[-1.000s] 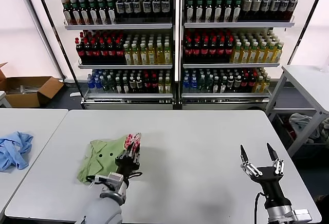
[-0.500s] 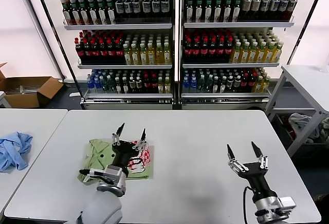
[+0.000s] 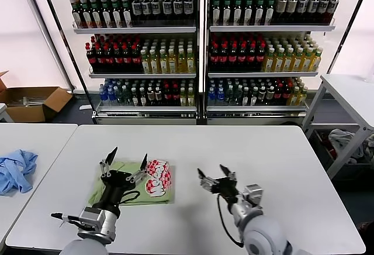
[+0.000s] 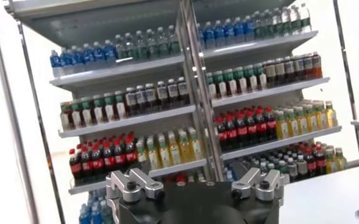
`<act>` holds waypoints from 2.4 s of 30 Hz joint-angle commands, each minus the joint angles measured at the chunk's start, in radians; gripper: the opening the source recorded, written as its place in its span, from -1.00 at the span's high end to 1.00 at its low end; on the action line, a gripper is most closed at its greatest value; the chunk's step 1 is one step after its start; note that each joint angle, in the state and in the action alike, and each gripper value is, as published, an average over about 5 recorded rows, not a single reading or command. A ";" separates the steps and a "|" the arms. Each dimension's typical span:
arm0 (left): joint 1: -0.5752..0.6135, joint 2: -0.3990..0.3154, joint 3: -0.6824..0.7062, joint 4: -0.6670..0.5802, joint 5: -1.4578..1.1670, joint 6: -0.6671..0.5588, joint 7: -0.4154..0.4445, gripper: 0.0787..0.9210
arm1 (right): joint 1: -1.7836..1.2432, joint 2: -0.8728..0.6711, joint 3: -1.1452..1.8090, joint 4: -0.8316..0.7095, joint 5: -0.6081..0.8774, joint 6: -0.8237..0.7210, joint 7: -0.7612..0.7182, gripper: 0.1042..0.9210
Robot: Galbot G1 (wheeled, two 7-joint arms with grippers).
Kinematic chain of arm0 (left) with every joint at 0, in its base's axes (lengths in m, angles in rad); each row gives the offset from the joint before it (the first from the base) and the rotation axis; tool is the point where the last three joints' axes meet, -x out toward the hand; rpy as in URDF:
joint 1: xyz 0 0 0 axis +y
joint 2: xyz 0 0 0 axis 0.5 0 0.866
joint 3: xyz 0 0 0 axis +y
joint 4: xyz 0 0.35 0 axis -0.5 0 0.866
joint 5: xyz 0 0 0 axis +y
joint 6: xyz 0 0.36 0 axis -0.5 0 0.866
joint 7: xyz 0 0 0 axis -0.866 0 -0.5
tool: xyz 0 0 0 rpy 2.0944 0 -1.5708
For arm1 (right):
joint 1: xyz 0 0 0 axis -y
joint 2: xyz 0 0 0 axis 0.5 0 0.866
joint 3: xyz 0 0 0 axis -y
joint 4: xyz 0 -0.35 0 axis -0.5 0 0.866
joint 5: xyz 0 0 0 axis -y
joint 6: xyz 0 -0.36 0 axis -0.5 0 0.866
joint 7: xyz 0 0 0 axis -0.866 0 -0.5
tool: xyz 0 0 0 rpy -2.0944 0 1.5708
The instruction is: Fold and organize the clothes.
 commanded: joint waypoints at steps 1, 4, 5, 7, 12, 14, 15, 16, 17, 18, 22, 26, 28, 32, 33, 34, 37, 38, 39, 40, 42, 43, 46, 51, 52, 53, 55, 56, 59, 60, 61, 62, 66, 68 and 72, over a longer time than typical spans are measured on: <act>0.113 -0.022 -0.089 -0.051 0.011 -0.019 0.049 -0.77 | 0.243 0.129 -0.257 -0.200 0.105 -0.174 0.016 -0.76; 0.107 -0.024 -0.085 -0.046 0.012 -0.017 0.050 -0.77 | 0.238 0.152 -0.249 -0.241 0.075 -0.174 -0.012 -0.76; 0.105 -0.024 -0.084 -0.045 0.012 -0.017 0.050 -0.77 | 0.238 0.159 -0.246 -0.249 0.069 -0.174 -0.018 -0.76; 0.105 -0.024 -0.085 -0.042 0.012 -0.017 0.050 -0.77 | 0.241 0.173 -0.239 -0.272 0.056 -0.173 -0.032 -0.76; 0.107 -0.027 -0.085 -0.033 0.014 -0.020 0.049 -0.77 | 0.261 0.229 -0.226 -0.369 0.005 -0.157 -0.071 -0.76; 0.109 -0.029 -0.084 -0.031 0.017 -0.021 0.049 -0.77 | 0.267 0.261 -0.222 -0.413 -0.013 -0.150 -0.079 -0.76; 0.109 -0.029 -0.084 -0.032 0.018 -0.021 0.049 -0.77 | 0.269 0.275 -0.220 -0.430 -0.018 -0.147 -0.080 -0.76; 0.110 -0.029 -0.085 -0.033 0.019 -0.020 0.049 -0.77 | 0.271 0.287 -0.219 -0.447 -0.024 -0.144 -0.081 -0.75; 0.112 -0.029 -0.087 -0.034 0.020 -0.020 0.049 -0.77 | 0.272 0.296 -0.218 -0.460 -0.028 -0.142 -0.081 -0.75; 0.113 -0.028 -0.089 -0.035 0.021 -0.019 0.049 -0.77 | 0.273 0.301 -0.218 -0.470 -0.030 -0.140 -0.082 -0.73; 0.117 -0.027 -0.093 -0.035 0.022 -0.017 0.046 -0.77 | 0.277 0.309 -0.222 -0.493 -0.037 -0.130 -0.090 -0.52; 0.113 -0.031 -0.083 -0.030 0.025 -0.016 0.045 -0.77 | 0.278 0.317 -0.223 -0.502 -0.048 -0.114 -0.097 -0.24; 0.110 -0.033 -0.078 -0.028 0.027 -0.016 0.045 -0.77 | 0.277 0.321 -0.225 -0.503 -0.053 -0.108 -0.099 -0.09; 0.108 -0.034 -0.073 -0.027 0.027 -0.015 0.046 -0.77 | 0.276 0.323 -0.230 -0.497 -0.060 -0.099 -0.100 0.18; 0.109 -0.034 -0.072 -0.027 0.027 -0.015 0.046 -0.77 | 0.276 0.323 -0.230 -0.495 -0.062 -0.097 -0.100 0.25; 0.110 -0.035 -0.072 -0.027 0.027 -0.014 0.046 -0.77 | 0.276 0.324 -0.230 -0.492 -0.064 -0.095 -0.099 0.33; 0.113 -0.036 -0.072 -0.028 0.028 -0.014 0.045 -0.77 | 0.276 0.310 -0.223 -0.458 -0.072 -0.091 -0.091 0.54; 0.115 -0.037 -0.073 -0.030 0.028 -0.014 0.043 -0.77 | 0.274 0.294 -0.219 -0.436 -0.076 -0.092 -0.088 0.61; 0.116 -0.036 -0.075 -0.031 0.027 -0.014 0.041 -0.77 | 0.271 0.274 -0.212 -0.411 -0.081 -0.092 -0.086 0.67; 0.118 -0.036 -0.078 -0.033 0.027 -0.014 0.038 -0.77 | 0.267 0.249 -0.203 -0.385 -0.084 -0.093 -0.085 0.75; 0.122 -0.034 -0.083 -0.035 0.025 -0.015 0.033 -0.77 | 0.252 0.190 -0.172 -0.332 -0.091 -0.094 -0.091 0.86; 0.123 -0.033 -0.085 -0.035 0.024 -0.015 0.031 -0.77 | 0.243 0.161 -0.151 -0.311 -0.090 -0.095 -0.095 0.90; 0.124 -0.032 -0.086 -0.032 0.023 -0.016 0.026 -0.77 | 0.203 0.073 -0.067 -0.247 -0.078 -0.104 -0.112 0.93; 0.121 -0.032 -0.080 -0.029 0.022 -0.013 0.024 -0.77 | 0.104 -0.070 0.041 -0.167 -0.074 -0.109 -0.140 0.93; 0.119 -0.032 -0.078 -0.029 0.022 -0.012 0.024 -0.77 | 0.089 -0.085 0.053 -0.163 -0.081 -0.105 -0.140 0.93; 0.118 -0.033 -0.075 -0.028 0.022 -0.011 0.024 -0.77 | 0.074 -0.096 0.064 -0.161 -0.089 -0.096 -0.138 0.93; 0.116 -0.034 -0.070 -0.027 0.023 -0.010 0.024 -0.77 | 0.064 -0.099 0.081 -0.167 -0.104 -0.075 -0.132 0.93; 0.116 -0.035 -0.069 -0.027 0.023 -0.010 0.024 -0.77 | 0.062 -0.097 0.090 -0.170 -0.111 -0.065 -0.130 0.93; 0.124 -0.032 -0.075 -0.032 0.023 -0.010 0.022 -0.77 | 0.049 -0.097 0.120 -0.163 -0.123 -0.049 -0.127 0.88; 0.128 -0.031 -0.079 -0.034 0.023 -0.010 0.020 -0.77 | 0.040 -0.100 0.129 -0.156 -0.131 -0.043 -0.125 0.84; 0.132 -0.029 -0.084 -0.037 0.022 -0.011 0.018 -0.77 | 0.028 -0.106 0.138 -0.147 -0.143 -0.032 -0.120 0.77; 0.136 -0.026 -0.089 -0.040 0.021 -0.011 0.015 -0.77 | 0.011 -0.112 0.148 -0.135 -0.165 -0.009 -0.112 0.69; 0.143 -0.015 -0.099 -0.049 0.009 -0.011 0.010 -0.77 | -0.083 -0.137 0.204 -0.058 -0.283 0.143 -0.074 0.39; 0.144 -0.007 -0.098 -0.049 -0.005 -0.014 0.014 -0.77 | -0.146 -0.144 0.254 0.001 -0.328 0.218 -0.058 0.24; 0.143 0.026 -0.082 -0.034 -0.057 -0.031 0.028 -0.77 | -0.394 -0.158 0.474 0.150 -0.367 0.357 -0.078 -0.03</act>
